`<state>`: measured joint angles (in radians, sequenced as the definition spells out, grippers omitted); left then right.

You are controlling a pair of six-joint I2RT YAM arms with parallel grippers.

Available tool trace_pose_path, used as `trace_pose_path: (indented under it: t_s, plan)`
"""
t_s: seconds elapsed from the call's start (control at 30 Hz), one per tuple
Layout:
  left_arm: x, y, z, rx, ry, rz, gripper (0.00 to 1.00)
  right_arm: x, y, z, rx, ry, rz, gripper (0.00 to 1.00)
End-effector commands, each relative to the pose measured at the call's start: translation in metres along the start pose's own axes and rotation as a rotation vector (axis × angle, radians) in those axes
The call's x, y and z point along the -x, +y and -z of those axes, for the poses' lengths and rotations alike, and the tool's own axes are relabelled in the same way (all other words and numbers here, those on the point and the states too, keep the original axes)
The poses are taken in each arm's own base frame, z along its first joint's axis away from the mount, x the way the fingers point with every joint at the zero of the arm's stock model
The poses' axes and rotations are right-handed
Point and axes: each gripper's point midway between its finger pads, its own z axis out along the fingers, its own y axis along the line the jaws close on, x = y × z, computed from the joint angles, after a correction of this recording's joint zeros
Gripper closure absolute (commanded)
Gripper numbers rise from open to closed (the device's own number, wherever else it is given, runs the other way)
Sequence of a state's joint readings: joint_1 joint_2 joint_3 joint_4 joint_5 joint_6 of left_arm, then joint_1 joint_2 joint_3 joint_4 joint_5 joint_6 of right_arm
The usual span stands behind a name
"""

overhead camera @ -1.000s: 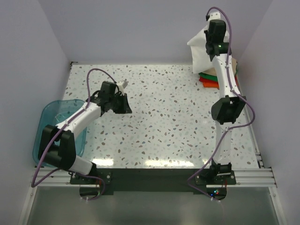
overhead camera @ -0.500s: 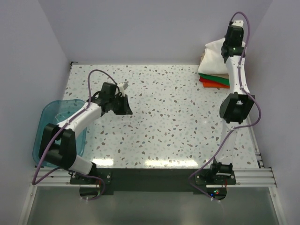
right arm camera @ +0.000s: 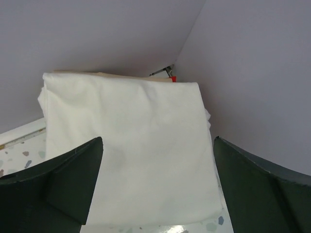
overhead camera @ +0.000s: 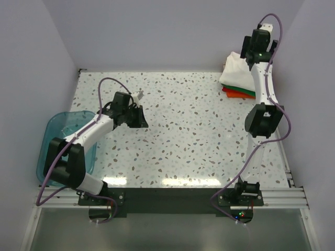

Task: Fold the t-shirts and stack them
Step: Neatly place the folded tshirt to the corner

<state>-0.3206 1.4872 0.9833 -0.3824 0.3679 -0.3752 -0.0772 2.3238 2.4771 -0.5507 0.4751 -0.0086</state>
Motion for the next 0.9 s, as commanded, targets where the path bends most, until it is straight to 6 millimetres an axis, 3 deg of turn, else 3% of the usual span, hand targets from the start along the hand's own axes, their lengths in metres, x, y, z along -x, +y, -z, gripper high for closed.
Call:
trace_pose_path:
  t_s: [0.0,0.07,0.1,0.13,0.17,0.2,0.23,0.27,0.3,0.33,0.37,0.4,0.43,0.47,0.5,0.57,0.6,0.67,0.7,0.87]
  plan:
    - [0.016,-0.009,0.008,-0.039,-0.064,-0.018,0.82,0.037,0.002,0.042,0.079,-0.054,-0.138,0.01]
    - [0.020,-0.010,0.011,-0.037,-0.082,-0.018,0.80,0.047,0.012,0.067,0.140,-0.065,-0.188,0.01]
    - [0.020,-0.010,0.012,-0.036,-0.084,-0.017,0.80,0.028,0.020,0.068,0.155,-0.020,-0.177,0.02]
    - [0.021,-0.010,0.013,-0.031,-0.092,-0.017,0.79,0.044,0.023,0.095,0.182,-0.060,-0.219,0.01]
    - [0.022,-0.011,0.015,-0.029,-0.095,-0.017,0.79,0.040,0.022,0.102,0.188,-0.053,-0.237,0.01]
    - [0.024,-0.010,0.018,-0.018,-0.107,-0.019,0.78,0.014,0.051,0.112,0.243,-0.009,-0.217,0.01]
    - [0.026,-0.010,0.022,-0.010,-0.119,-0.022,0.76,0.000,0.053,0.136,0.281,0.012,-0.238,0.01]
    - [0.027,-0.010,0.025,-0.005,-0.129,-0.027,0.76,0.023,0.057,0.159,0.326,-0.046,-0.274,0.01]
    - [0.029,-0.010,0.028,0.005,-0.140,-0.028,0.75,-0.010,0.064,0.167,0.340,0.005,-0.244,0.01]
    - [0.029,-0.006,0.031,0.026,-0.151,-0.028,0.75,-0.016,0.078,0.185,0.379,0.000,-0.241,0.01]
    - [0.030,-0.008,0.038,0.029,-0.172,-0.034,0.74,-0.007,0.074,0.215,0.435,-0.027,-0.282,0.01]
    - [0.027,-0.007,0.040,0.036,-0.176,-0.035,0.74,-0.044,0.081,0.220,0.457,0.033,-0.252,0.01]
    - [0.027,-0.005,0.043,0.048,-0.188,-0.035,0.73,-0.054,0.091,0.238,0.508,0.040,-0.249,0.01]
    - [0.028,-0.007,0.052,0.047,-0.219,-0.044,0.72,-0.063,0.093,0.252,0.547,0.049,-0.263,0.02]
    - [0.022,-0.005,0.054,0.052,-0.218,-0.041,0.72,-0.090,0.091,0.270,0.598,0.083,-0.248,0.01]
    - [0.022,-0.004,0.067,0.074,-0.263,-0.042,0.71,-0.112,0.091,0.293,0.659,0.114,-0.266,0.01]
    - [0.014,0.000,0.067,0.082,-0.260,-0.039,0.71,-0.134,0.086,0.312,0.727,0.141,-0.266,0.01]
    - [0.013,-0.001,0.078,0.087,-0.308,-0.045,0.70,-0.154,0.081,0.326,0.770,0.168,-0.280,0.01]
    - [0.006,0.004,0.078,0.097,-0.305,-0.040,0.69,-0.179,0.075,0.329,0.761,0.210,-0.259,0.02]
    - [0.002,0.002,0.094,0.097,-0.369,-0.047,0.69,-0.209,0.046,0.348,0.744,0.241,-0.220,0.02]
